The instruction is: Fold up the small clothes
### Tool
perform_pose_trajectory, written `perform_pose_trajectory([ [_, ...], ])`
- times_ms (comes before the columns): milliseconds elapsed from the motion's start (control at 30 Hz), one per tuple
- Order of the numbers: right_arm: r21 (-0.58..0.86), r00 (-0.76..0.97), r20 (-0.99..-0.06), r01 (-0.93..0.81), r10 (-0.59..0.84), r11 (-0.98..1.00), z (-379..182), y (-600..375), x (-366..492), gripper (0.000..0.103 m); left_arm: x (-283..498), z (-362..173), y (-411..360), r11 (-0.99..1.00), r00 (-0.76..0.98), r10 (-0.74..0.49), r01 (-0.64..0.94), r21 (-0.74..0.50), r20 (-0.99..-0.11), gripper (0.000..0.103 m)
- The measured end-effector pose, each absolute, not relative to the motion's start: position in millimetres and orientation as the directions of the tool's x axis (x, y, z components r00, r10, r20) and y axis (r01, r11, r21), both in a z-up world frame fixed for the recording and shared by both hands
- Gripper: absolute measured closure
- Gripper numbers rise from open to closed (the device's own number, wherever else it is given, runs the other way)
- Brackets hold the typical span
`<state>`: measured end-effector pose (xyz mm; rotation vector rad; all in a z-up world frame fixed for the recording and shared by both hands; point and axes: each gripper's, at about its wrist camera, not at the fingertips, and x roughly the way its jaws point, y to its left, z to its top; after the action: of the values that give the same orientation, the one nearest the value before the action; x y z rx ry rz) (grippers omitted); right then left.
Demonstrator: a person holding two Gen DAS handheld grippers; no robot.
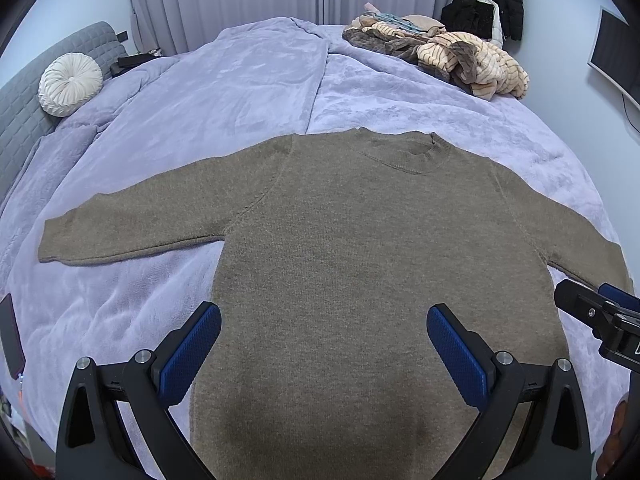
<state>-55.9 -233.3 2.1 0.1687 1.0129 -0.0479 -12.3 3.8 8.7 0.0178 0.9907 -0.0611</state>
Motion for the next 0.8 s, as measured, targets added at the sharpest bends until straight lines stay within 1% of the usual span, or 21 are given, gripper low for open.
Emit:
perform_pose_trajectory([
  [800, 0.11, 0.52, -0.854, 0.115, 0.034, 0.987, -0.6, -232.1, -56.1, 0.0, -10.2, 4.5, 8.5, 0.998, 0.534, -0.046, 0.052, -0.021, -0.844, 0.0],
])
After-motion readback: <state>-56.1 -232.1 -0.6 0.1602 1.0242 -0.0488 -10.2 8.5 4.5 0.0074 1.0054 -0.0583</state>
